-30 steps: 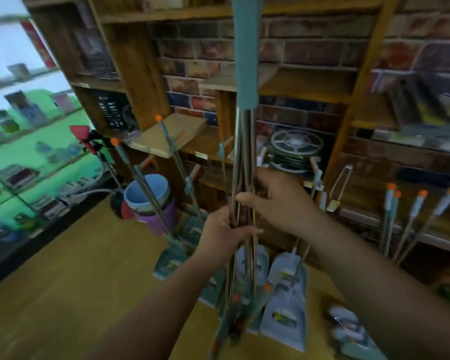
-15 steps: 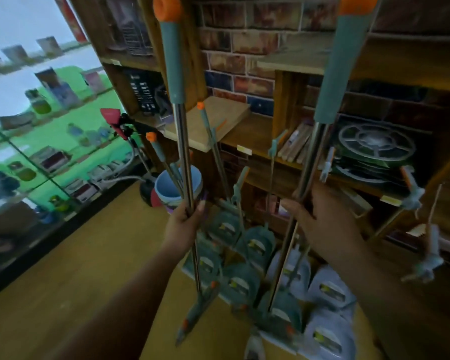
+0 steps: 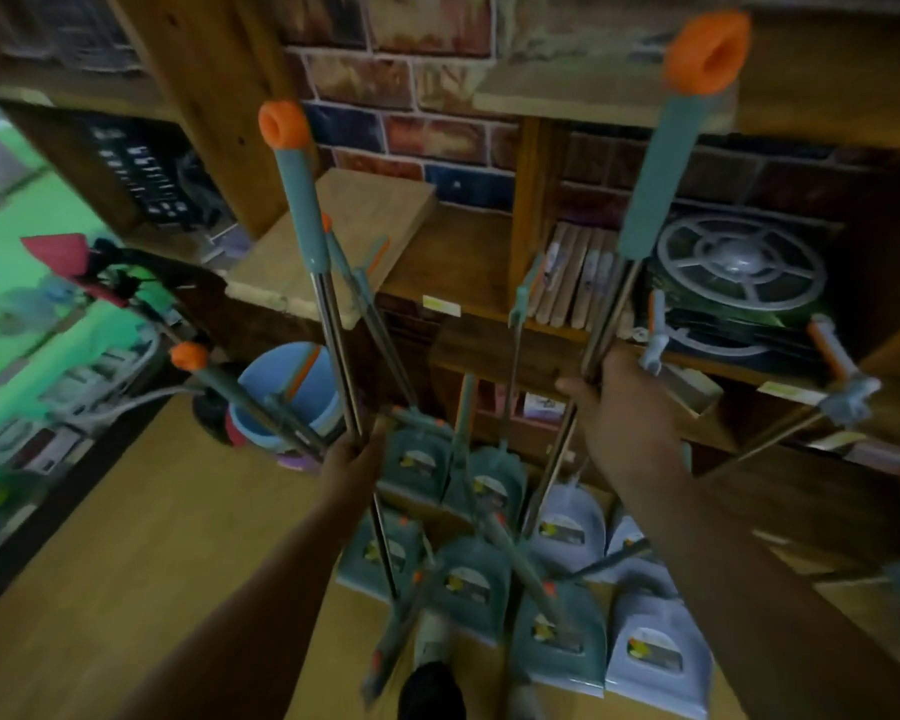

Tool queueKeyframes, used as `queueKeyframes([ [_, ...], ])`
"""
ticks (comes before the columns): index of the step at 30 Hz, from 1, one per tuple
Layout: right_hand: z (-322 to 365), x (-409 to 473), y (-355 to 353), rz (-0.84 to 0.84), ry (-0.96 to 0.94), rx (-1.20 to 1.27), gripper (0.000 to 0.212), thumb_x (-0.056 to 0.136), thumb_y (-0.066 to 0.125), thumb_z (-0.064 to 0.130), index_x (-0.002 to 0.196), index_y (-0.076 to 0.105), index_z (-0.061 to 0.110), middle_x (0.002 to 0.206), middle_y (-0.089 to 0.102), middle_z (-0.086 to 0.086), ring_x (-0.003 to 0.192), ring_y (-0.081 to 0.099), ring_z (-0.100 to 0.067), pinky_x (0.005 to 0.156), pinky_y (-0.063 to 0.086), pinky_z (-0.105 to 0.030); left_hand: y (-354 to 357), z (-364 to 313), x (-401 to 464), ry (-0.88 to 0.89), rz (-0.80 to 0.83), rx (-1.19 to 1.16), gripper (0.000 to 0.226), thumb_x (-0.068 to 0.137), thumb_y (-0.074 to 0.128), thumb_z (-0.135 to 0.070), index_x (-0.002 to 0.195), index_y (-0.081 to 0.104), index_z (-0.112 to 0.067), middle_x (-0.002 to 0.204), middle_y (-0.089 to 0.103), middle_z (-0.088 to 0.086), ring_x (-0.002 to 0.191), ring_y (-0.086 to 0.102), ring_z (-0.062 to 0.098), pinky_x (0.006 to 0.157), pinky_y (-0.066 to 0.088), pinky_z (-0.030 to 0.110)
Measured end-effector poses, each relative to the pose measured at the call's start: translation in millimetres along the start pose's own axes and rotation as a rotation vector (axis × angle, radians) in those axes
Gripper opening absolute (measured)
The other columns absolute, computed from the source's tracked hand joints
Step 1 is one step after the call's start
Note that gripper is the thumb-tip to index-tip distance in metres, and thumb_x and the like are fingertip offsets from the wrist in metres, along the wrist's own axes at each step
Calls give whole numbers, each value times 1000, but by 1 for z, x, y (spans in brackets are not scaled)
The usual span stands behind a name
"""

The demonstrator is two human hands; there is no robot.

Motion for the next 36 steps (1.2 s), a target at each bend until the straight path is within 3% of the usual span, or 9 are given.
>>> queueKeyframes([
  [6, -8, 88, 71, 72, 66, -45, 21, 95, 57, 31, 86, 47, 15, 75, 58, -2, 67, 59, -19, 55, 46, -33, 17, 21, 57, -53, 107, -100, 35, 86, 62, -49, 69, 48, -21, 59, 38, -1, 60, 36, 16, 60, 28, 34],
  [12, -44, 176, 146, 137, 180, -138, 20, 88, 65, 38, 98, 63, 21, 99, 69, -3, 92, 66, -24, 79, 56, -44, 36, 23, 76, -31, 253, -105, 26, 98, 59, -13, 72, 55, -17, 51, 46, -11, 53, 44, 8, 51, 36, 20],
  [14, -51, 196, 166, 157, 218, -147, 35, 88, 65, 35, 115, 60, 13, 118, 63, -13, 110, 61, -32, 93, 51, -47, 41, 25, 83, 0, 321, -98, 24, 98, 57, -4, 76, 57, -13, 47, 47, -13, 47, 44, -3, 47, 36, 10],
  [17, -49, 217, 180, 198, 251, -139, 60, 93, 59, 32, 142, 39, 4, 149, 39, -21, 136, 37, -38, 112, 31, -45, 40, 32, 95, -7, 381, -111, 23, 99, 56, 1, 77, 56, -7, 46, 43, -11, 44, 41, -2, 46, 35, 9],
  [20, -54, 234, 186, 157, 248, -27, 55, 93, 61, 25, 140, 42, 5, 143, 45, -22, 132, 43, -38, 109, 34, -43, 34, 45, 107, -48, 378, -177, 12, 96, 62, -6, 85, 58, -3, 45, 48, -9, 44, 44, -2, 45, 37, 11],
  [24, -71, 247, 188, -6, 133, 132, 23, 83, 67, 21, 100, 58, 34, 107, 62, -2, 107, 59, -25, 97, 48, -53, 30, 61, 118, -45, 428, -140, 21, 80, 59, -28, 85, 62, -8, 53, 42, -5, 52, 40, 9, 52, 35, 24],
  [30, -80, 257, 193, -10, 116, 146, 56, 87, 69, 18, 132, 38, 28, 121, 58, 5, 114, 55, -15, 97, 49, -43, 26, 91, 117, -115, 433, -88, 18, 76, 61, -34, 78, 65, -16, 51, 46, -6, 53, 45, 4, 58, 36, 27],
  [33, -97, 261, 199, -53, 163, 212, 65, 78, 78, 22, 123, 32, 31, 131, 57, -1, 120, 57, -18, 98, 50, -47, 22, 107, 119, -163, 396, -66, 12, 72, 72, -45, 73, 71, -33, 60, 62, -9, 67, 56, 13, 72, 40, 35],
  [36, -113, 270, 206, -87, 163, 335, 81, 72, 80, 11, 130, 30, 36, 141, 49, -3, 130, 50, -19, 102, 48, -51, 24, 116, 119, -169, 421, -55, 17, 74, 71, -50, 80, 73, -35, 63, 59, -6, 67, 53, 21, 74, 46, 41],
])
Point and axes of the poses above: each hand's wrist, its own x-axis towards the middle knuckle, its own y-axis out of the palm, z = x × y, the point moved 5 cm from there along x, towards the middle knuckle
